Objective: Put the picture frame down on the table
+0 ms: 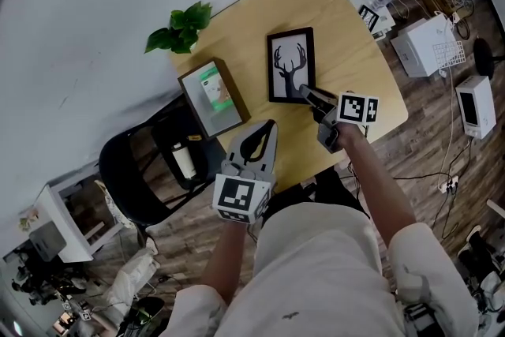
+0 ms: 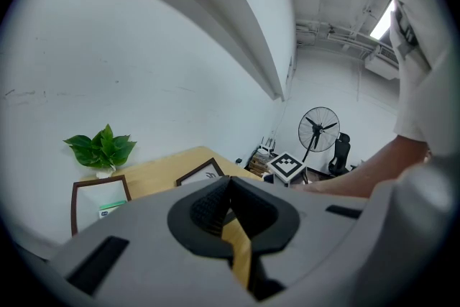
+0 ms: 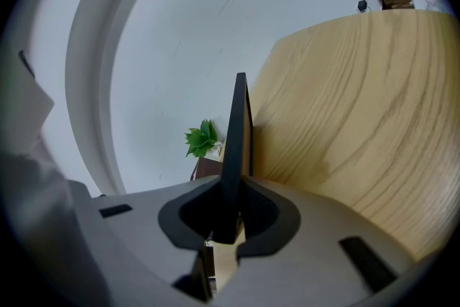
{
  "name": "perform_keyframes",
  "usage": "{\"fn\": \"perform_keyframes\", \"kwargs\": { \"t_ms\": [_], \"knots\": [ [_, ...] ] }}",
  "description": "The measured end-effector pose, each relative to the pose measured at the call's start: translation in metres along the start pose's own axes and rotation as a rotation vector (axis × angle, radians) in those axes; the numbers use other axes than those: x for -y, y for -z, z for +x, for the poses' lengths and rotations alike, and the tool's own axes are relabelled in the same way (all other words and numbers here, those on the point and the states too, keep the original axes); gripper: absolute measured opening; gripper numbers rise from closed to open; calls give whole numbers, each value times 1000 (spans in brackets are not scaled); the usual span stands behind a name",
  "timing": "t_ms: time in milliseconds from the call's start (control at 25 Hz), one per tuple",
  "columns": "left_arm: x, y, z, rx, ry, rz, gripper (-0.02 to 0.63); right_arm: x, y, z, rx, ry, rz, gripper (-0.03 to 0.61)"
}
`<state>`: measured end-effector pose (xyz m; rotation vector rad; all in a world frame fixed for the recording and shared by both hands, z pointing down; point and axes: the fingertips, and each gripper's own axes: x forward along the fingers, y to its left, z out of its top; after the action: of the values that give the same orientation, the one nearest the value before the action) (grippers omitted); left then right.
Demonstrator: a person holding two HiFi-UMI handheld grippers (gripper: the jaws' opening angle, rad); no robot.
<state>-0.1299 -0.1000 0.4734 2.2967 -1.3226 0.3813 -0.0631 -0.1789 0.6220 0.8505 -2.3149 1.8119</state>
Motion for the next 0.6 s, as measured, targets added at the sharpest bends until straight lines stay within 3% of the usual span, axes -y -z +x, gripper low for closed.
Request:
{"fn": "perform_keyframes", "kwargs": {
  "t_ms": [200, 600],
  "knots": [
    [0, 0, 4, 0, 1, 0, 6, 4, -3, 2, 0, 13, -20, 51],
    [4, 1, 11, -8, 7, 2, 6, 33, 5, -1, -91, 229, -224, 82]
  ]
}}
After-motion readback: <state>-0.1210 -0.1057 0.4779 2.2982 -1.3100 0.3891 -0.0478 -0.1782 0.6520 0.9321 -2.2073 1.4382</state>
